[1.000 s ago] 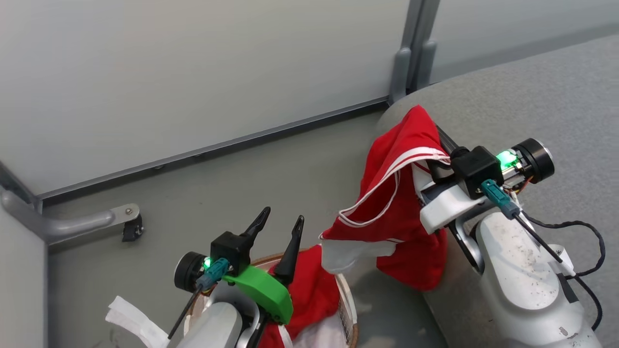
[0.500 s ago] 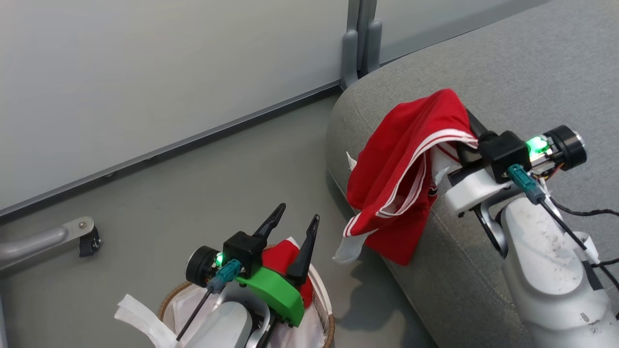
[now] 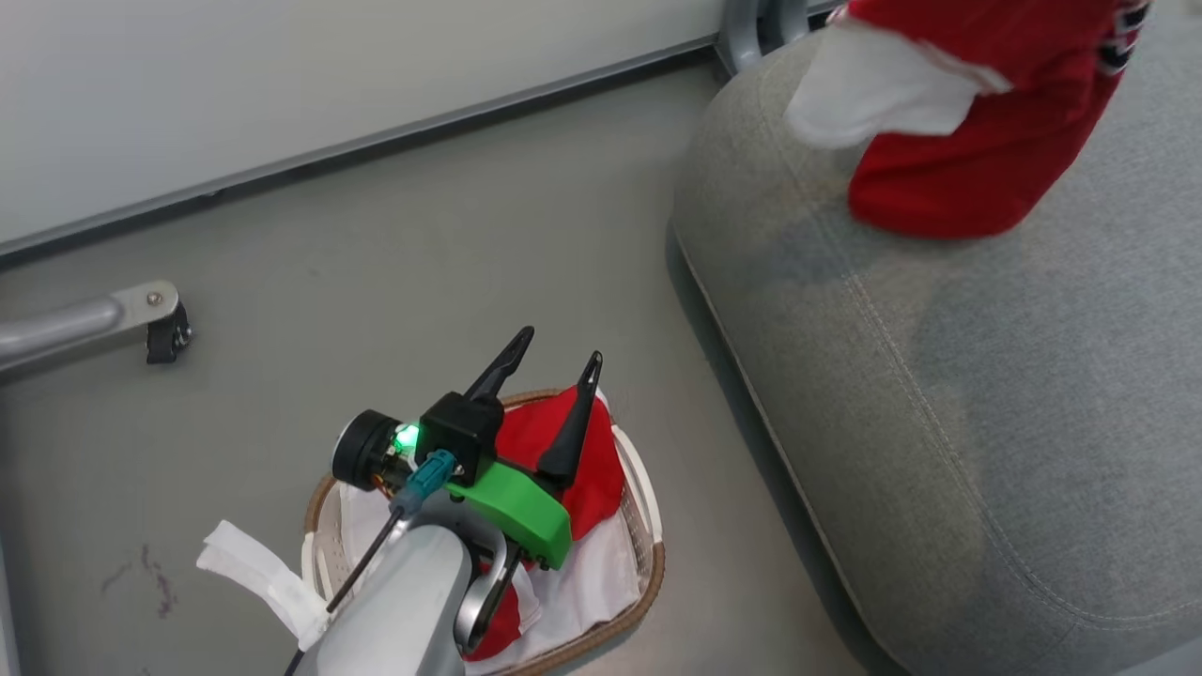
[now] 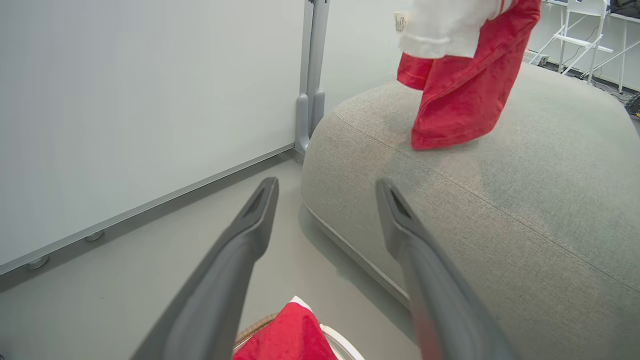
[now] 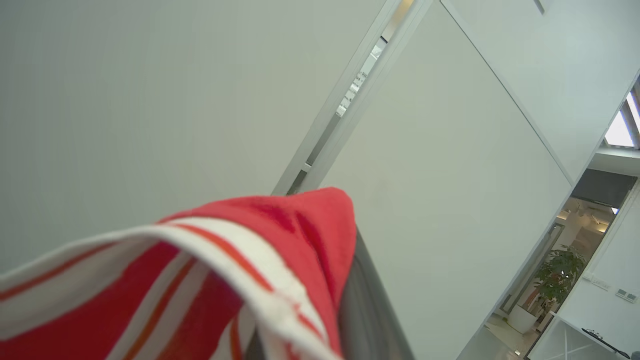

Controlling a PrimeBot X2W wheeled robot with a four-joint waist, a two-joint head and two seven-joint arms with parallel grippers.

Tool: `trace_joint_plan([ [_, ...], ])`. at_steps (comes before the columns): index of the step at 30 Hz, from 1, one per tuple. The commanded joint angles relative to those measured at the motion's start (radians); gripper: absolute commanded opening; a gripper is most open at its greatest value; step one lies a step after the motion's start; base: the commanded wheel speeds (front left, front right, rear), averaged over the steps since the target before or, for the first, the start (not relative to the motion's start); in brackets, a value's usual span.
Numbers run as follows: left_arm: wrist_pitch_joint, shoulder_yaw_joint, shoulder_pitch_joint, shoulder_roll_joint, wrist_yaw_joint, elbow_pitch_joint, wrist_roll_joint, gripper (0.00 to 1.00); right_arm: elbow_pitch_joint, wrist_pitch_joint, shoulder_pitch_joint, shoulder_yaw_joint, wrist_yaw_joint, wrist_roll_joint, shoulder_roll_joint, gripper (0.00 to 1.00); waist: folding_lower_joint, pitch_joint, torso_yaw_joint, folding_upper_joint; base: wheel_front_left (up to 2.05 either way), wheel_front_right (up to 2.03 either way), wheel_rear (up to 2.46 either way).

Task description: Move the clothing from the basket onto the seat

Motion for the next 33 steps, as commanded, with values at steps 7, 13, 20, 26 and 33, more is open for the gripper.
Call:
trace_joint_plan([
  [7, -0.001, 0.027, -0.065, 0.032, -0.003, -0.047, 0.045, 1.00, 0.096, -0.001, -0.179, -0.094, -0.001, -0.028, -0.081, 0.00, 0.0000, 0.215, 0.062, -0.0001, 0.00, 0.00, 0.00],
  [13, -0.001, 0.038, -0.098, 0.053, 0.005, -0.081, 0.076, 1.00, 0.182, -0.001, -0.102, -0.252, -0.001, -0.045, -0.048, 0.00, 0.0000, 0.309, 0.053, -0.0001, 0.00, 0.00, 0.00],
  [20, -0.001, 0.040, -0.117, 0.067, 0.010, -0.082, 0.089, 1.00, 0.238, -0.001, 0.077, -0.351, -0.001, -0.035, 0.056, 0.00, 0.0000, 0.368, 0.038, -0.0001, 0.00, 0.00, 0.00],
  [26, -0.001, 0.041, -0.126, 0.076, 0.012, -0.070, 0.091, 1.00, 0.211, -0.001, 0.200, -0.369, -0.001, -0.028, 0.134, 0.00, 0.0000, 0.378, 0.030, -0.0001, 0.00, 0.00, 0.00],
  [33, -0.001, 0.054, -0.117, 0.075, 0.015, -0.053, 0.075, 1.00, 0.121, -0.001, 0.301, -0.361, -0.001, -0.034, 0.172, 1.00, 0.0000, 0.353, 0.026, -0.0001, 0.00, 0.00, 0.00],
])
